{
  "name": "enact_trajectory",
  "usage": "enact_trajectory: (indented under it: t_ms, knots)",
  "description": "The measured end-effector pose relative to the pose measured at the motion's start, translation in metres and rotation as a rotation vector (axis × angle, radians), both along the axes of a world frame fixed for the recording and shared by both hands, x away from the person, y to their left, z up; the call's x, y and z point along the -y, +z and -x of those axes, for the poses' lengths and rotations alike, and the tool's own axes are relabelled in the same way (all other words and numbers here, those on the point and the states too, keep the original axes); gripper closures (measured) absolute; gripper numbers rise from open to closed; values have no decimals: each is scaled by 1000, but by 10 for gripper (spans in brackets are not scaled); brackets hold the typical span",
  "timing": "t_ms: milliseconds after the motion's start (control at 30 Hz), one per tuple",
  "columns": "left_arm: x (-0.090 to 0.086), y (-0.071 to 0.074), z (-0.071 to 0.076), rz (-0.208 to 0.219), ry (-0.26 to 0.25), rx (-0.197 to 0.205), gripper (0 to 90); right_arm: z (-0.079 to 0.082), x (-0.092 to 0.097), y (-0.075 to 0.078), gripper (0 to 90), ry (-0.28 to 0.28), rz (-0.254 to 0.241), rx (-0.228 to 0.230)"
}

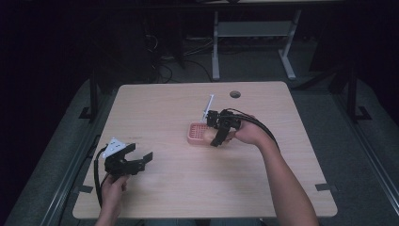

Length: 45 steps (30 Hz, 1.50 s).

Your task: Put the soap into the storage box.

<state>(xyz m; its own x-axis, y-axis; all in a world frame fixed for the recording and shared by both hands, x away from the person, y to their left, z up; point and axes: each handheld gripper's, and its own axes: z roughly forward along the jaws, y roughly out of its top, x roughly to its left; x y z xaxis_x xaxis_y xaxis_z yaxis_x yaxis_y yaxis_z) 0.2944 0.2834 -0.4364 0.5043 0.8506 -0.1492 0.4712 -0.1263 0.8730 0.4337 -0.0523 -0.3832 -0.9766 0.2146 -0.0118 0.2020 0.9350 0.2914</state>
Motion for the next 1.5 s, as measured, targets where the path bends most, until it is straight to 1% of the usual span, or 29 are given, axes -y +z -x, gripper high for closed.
enact_trajectory:
  t_ms: [133, 233, 300, 500, 533, 633, 767, 800, 933, 1000, 1033, 1100, 1233, 1500]
  knots:
    - [0, 0, 0, 0, 0, 0, 143, -4, -4, 1, 317, 5, 5, -1]
    - [0, 0, 0, -3, -2, 1, 143, -8, -5, 1, 317, -3, -12, -8]
    - [-1, 0, 0, -4, -1, 0, 142, -10, -6, 0, 317, -5, 2, -4]
    - [-1, 0, 0, -3, 0, 1, 143, -16, -13, 2, 317, 3, 11, -4]
    - [-1, 0, 0, -3, -1, 2, 143, -17, -14, 2, 317, 5, 7, 0]
    - [-1, 0, 0, 1, 2, 2, 143, -20, -16, 2, 317, 1, -13, -8]
    - [-1, 0, 0, 11, 9, 3, 142, -24, -18, 2, 317, 1, 0, -8]
    - [-2, 0, 0, 0, 4, 0, 143, -25, -19, 3, 317, 3, -1, -8]
    - [-1, 0, 0, -2, 1, 2, 142, -31, -25, 5, 317, 4, -7, -3]
    - [-2, 0, 0, -1, 4, -1, 143, -34, -27, 5, 317, 1, -21, -8]
    - [-2, 0, 0, 2, 4, -1, 143, -36, -28, 5, 317, -3, -17, -8]
    - [-2, 1, 0, 5, 4, 0, 143, -38, -32, 3, 317, 0, -6, -7]
    - [-2, 0, 0, 9, 6, 0, 143, -43, -38, -2, 317, -4, 4, -19]
    - [-2, 0, 0, 8, 5, -6, 142, -53, -43, -16, 316, -16, 27, -42]
